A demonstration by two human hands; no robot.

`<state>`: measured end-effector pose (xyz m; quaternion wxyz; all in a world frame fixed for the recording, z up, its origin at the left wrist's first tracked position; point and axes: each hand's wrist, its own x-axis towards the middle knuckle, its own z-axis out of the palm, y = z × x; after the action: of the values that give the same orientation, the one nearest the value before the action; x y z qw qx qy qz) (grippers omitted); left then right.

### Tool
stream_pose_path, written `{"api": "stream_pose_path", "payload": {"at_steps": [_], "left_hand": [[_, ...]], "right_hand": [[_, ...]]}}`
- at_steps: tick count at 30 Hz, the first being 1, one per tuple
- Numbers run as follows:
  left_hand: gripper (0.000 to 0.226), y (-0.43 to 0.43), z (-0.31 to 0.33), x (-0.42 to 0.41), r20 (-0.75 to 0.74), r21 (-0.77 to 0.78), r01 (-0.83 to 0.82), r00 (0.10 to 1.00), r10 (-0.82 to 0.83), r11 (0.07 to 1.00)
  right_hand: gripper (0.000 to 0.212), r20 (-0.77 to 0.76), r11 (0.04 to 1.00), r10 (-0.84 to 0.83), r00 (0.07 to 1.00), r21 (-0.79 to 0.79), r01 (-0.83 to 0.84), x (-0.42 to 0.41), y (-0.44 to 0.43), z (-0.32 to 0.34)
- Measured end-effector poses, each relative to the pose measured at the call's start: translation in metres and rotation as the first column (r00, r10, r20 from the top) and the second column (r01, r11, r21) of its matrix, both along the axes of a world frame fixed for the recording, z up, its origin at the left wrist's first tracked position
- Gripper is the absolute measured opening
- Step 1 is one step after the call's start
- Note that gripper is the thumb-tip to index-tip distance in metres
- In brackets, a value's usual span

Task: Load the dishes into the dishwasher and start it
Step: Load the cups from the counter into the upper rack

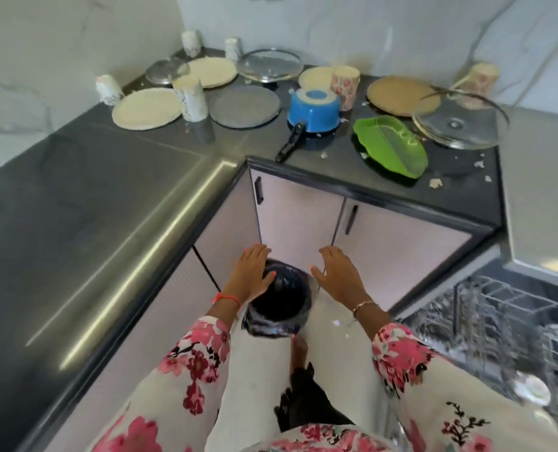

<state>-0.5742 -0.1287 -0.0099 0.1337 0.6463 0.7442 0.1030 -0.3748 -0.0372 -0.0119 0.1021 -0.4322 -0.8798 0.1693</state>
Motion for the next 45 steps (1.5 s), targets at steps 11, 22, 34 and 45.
{"api": "stream_pose_path", "payload": {"at_steps": [11,22,34,45], "left_hand": [[0.048,0.189,0.070,-0.132,0.013,0.206,-0.131,0.991,0.131,0.970],[0.049,0.244,0.072,-0.282,0.019,0.145,-0.392,0.919,0.394,0.908],[0.070,0.237,0.043,-0.345,0.057,0.171,-0.363,0.932,0.358,0.916],[0.057,0.221,0.068,-0.387,0.147,0.292,-0.650,0.755,0.639,0.701]], "right_hand": [[0.039,-0.195,0.981,0.093,0.976,0.188,-0.056,-0.135,0.195,0.099],[0.034,-0.298,0.988,0.101,0.949,0.140,-0.062,-0.289,0.314,0.131],[0.029,-0.318,0.975,0.211,0.924,0.134,-0.177,-0.453,0.380,0.135],[0.032,-0.362,0.890,0.446,0.818,0.085,-0.448,-0.561,0.396,0.162]]}}
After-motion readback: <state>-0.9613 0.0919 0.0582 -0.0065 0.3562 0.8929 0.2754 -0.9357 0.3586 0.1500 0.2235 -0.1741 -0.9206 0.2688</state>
